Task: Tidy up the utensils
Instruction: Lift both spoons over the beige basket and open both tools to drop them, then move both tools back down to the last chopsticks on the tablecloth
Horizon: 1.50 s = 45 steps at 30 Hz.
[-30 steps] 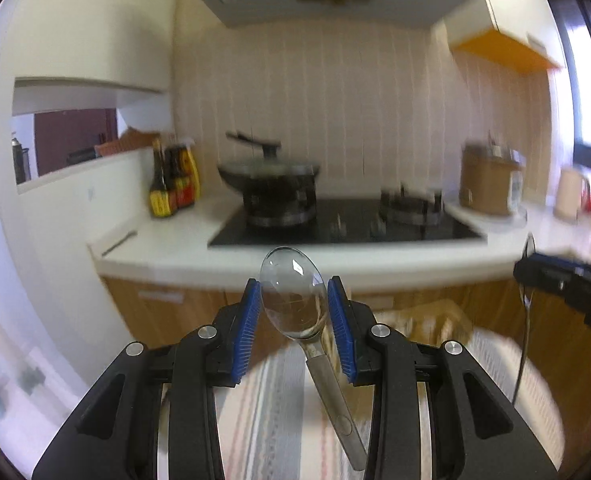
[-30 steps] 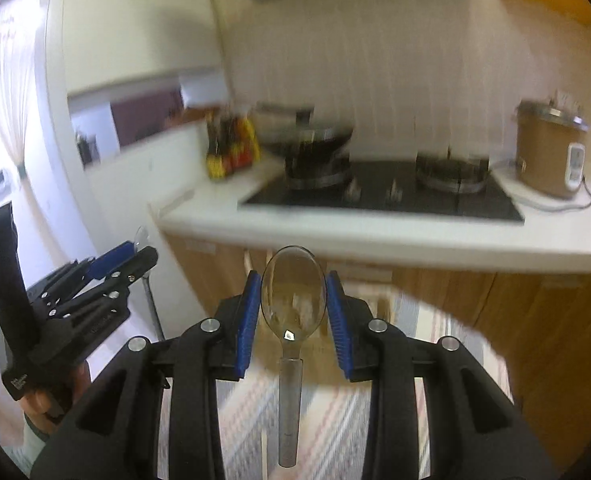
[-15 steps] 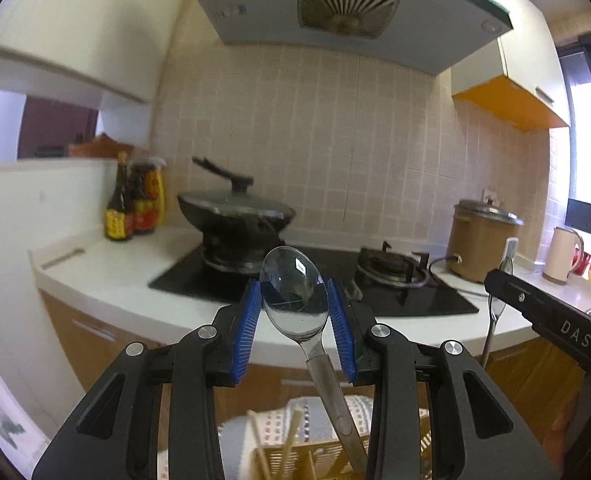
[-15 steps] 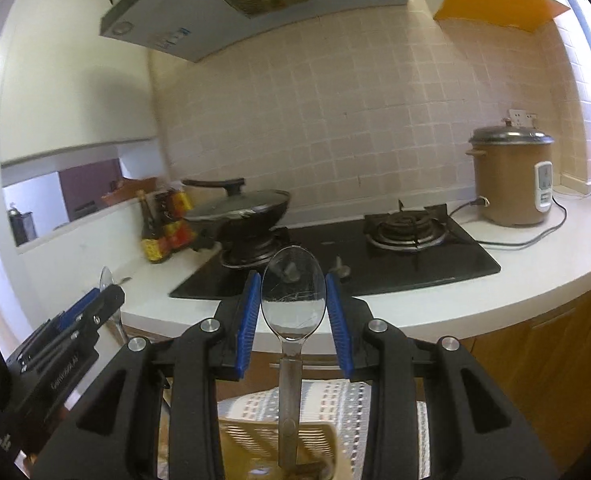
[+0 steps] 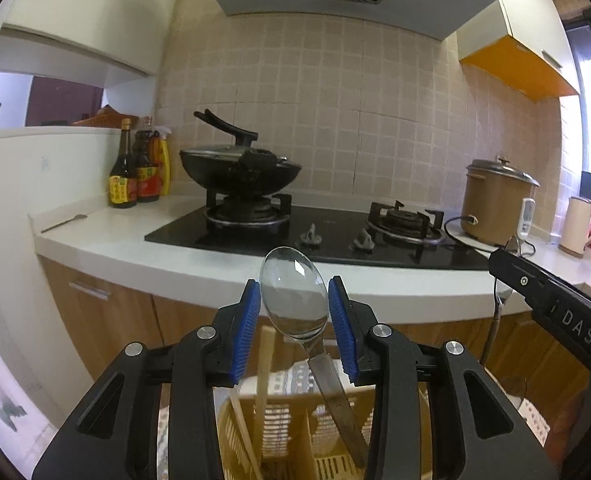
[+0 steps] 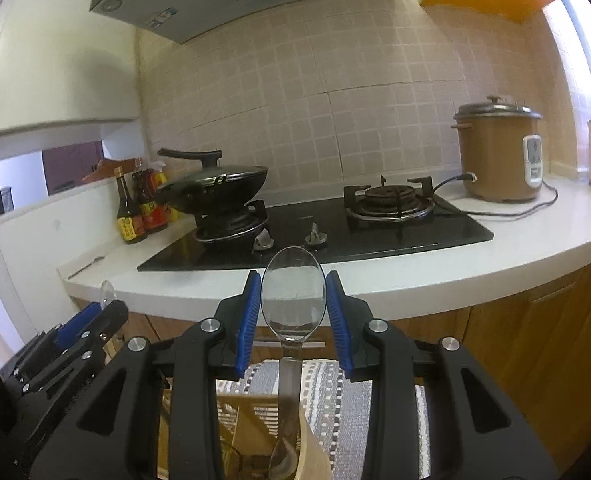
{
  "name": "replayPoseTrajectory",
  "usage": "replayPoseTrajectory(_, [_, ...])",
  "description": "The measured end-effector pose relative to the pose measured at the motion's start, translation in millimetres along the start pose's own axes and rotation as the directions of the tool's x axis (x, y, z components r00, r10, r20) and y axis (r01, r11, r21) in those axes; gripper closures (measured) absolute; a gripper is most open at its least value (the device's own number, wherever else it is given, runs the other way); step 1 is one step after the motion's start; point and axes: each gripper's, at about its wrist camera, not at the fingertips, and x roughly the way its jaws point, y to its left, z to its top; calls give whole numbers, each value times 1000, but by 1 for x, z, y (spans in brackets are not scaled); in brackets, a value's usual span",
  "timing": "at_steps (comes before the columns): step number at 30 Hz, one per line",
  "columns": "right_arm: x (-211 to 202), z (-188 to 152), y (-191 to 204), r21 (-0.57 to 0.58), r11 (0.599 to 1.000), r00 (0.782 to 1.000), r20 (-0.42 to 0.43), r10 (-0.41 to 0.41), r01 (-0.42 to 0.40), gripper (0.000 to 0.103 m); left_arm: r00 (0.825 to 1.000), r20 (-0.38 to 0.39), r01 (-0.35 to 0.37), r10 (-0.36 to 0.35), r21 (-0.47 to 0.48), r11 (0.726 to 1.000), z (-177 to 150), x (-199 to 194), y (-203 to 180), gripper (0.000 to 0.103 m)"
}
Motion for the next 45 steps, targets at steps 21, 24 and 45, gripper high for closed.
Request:
replayPoseTrajectory(21, [-110, -16, 4, 25, 999, 988, -148, 42, -38, 49, 948, -257, 128, -186, -225, 966, -26, -98, 60, 62])
replayPoseTrajectory(24, [-108, -35, 12, -5, 999, 959, -280, 33, -35, 49, 911, -356, 130, -206, -226, 965, -43, -105, 59, 61])
replayPoseTrajectory(45, [-95, -119, 3, -19, 1000, 769, -639, 5, -22, 65, 656, -726, 42, -209, -241, 970, -172, -64, 31, 68])
